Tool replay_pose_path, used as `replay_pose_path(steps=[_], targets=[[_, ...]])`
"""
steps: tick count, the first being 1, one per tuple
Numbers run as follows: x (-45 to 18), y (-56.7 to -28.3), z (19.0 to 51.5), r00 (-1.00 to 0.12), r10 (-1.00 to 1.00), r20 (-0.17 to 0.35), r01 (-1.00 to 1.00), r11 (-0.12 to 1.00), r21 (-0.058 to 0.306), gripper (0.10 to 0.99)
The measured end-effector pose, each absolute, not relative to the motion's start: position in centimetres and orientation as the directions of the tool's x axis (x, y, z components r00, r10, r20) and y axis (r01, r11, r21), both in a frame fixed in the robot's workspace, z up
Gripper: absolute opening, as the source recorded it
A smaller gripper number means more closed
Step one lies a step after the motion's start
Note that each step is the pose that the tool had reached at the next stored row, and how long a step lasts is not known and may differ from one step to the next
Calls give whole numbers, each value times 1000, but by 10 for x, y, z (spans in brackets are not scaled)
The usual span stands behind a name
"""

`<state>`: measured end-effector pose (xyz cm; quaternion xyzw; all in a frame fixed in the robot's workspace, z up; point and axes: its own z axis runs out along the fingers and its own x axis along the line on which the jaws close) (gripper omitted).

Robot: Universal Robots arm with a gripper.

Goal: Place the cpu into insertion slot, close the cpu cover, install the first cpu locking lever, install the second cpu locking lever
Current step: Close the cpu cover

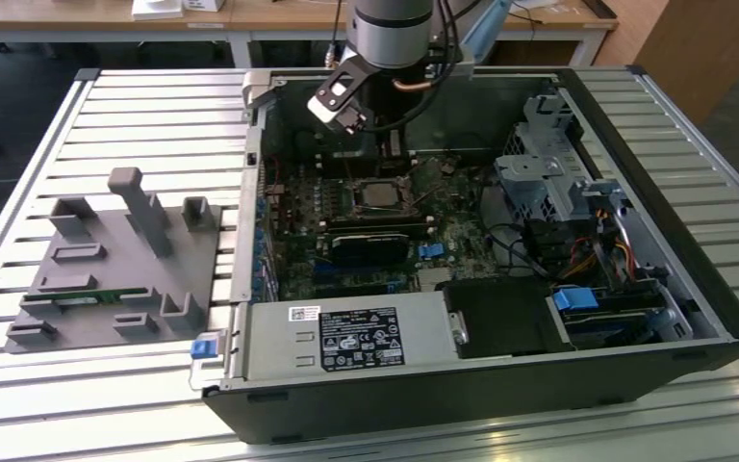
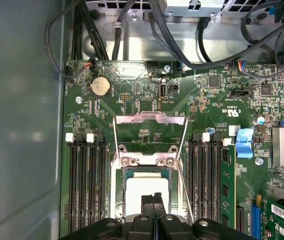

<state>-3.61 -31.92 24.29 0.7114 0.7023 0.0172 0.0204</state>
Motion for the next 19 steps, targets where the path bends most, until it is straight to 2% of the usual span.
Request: replay_pose_path(steps=[19], targets=[[-31, -319, 243, 13, 1000, -4, 999, -13, 53, 106]])
